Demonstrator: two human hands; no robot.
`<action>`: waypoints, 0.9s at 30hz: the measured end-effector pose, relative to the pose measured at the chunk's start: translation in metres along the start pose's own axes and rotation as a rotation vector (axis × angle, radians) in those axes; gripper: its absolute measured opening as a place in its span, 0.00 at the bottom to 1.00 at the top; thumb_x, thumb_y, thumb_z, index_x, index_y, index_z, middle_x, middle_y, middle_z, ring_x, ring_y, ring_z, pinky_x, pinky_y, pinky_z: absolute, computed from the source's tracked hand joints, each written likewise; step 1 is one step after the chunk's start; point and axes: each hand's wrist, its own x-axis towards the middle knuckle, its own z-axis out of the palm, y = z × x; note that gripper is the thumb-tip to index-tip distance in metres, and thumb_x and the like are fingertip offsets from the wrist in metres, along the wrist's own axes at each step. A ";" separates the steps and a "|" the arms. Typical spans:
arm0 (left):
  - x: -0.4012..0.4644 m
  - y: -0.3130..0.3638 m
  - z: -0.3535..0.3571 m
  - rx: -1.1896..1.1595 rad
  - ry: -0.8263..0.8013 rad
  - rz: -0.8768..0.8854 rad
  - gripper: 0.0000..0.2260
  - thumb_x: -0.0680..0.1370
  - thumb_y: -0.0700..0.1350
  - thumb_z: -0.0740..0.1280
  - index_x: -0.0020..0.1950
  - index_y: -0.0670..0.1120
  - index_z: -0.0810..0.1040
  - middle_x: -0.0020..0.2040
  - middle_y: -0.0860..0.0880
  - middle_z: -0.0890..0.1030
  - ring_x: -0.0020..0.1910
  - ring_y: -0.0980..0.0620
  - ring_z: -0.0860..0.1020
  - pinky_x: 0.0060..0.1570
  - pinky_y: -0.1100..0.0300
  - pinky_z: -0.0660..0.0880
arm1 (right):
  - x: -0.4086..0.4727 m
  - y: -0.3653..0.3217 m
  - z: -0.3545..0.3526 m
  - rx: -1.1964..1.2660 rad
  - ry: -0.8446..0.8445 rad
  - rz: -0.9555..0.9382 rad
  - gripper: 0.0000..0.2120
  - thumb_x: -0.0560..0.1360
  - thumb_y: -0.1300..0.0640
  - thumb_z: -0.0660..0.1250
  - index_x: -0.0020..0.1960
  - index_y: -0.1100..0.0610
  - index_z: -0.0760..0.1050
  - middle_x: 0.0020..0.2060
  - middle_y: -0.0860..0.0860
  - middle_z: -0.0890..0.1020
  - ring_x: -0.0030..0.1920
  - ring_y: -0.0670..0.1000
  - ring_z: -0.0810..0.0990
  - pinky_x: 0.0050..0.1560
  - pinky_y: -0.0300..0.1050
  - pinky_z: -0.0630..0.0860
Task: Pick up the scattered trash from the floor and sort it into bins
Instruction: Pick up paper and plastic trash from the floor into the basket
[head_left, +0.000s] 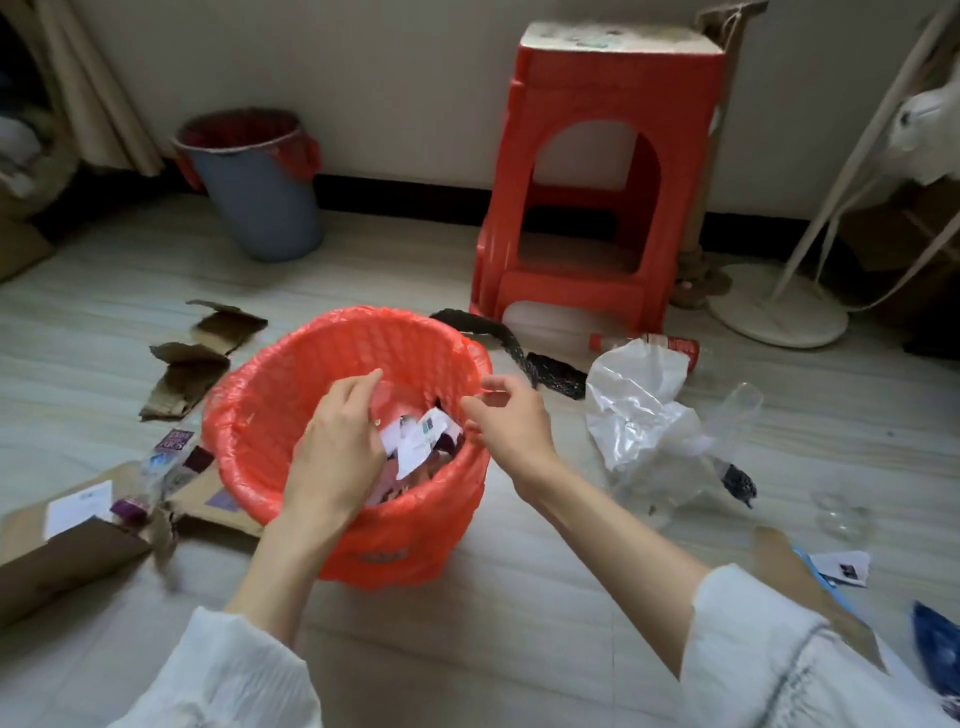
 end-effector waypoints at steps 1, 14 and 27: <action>-0.001 0.008 0.001 -0.023 0.041 0.045 0.23 0.72 0.28 0.58 0.66 0.39 0.72 0.61 0.41 0.75 0.60 0.41 0.74 0.59 0.50 0.70 | 0.000 0.003 -0.005 -0.003 0.010 -0.002 0.14 0.71 0.57 0.66 0.56 0.55 0.74 0.47 0.51 0.80 0.51 0.56 0.81 0.57 0.55 0.76; -0.042 0.095 0.151 0.074 -0.470 0.468 0.22 0.72 0.33 0.61 0.66 0.40 0.68 0.65 0.40 0.70 0.61 0.39 0.71 0.50 0.49 0.73 | -0.009 0.151 -0.122 -0.605 -0.129 0.254 0.09 0.77 0.54 0.59 0.41 0.52 0.75 0.42 0.52 0.78 0.49 0.54 0.74 0.48 0.44 0.69; 0.050 0.039 0.274 0.262 -0.570 -0.183 0.28 0.79 0.44 0.56 0.76 0.45 0.48 0.76 0.40 0.44 0.74 0.38 0.45 0.71 0.44 0.54 | 0.053 0.220 -0.112 -1.071 -0.366 0.051 0.28 0.80 0.49 0.54 0.76 0.50 0.48 0.76 0.53 0.50 0.75 0.56 0.49 0.73 0.52 0.55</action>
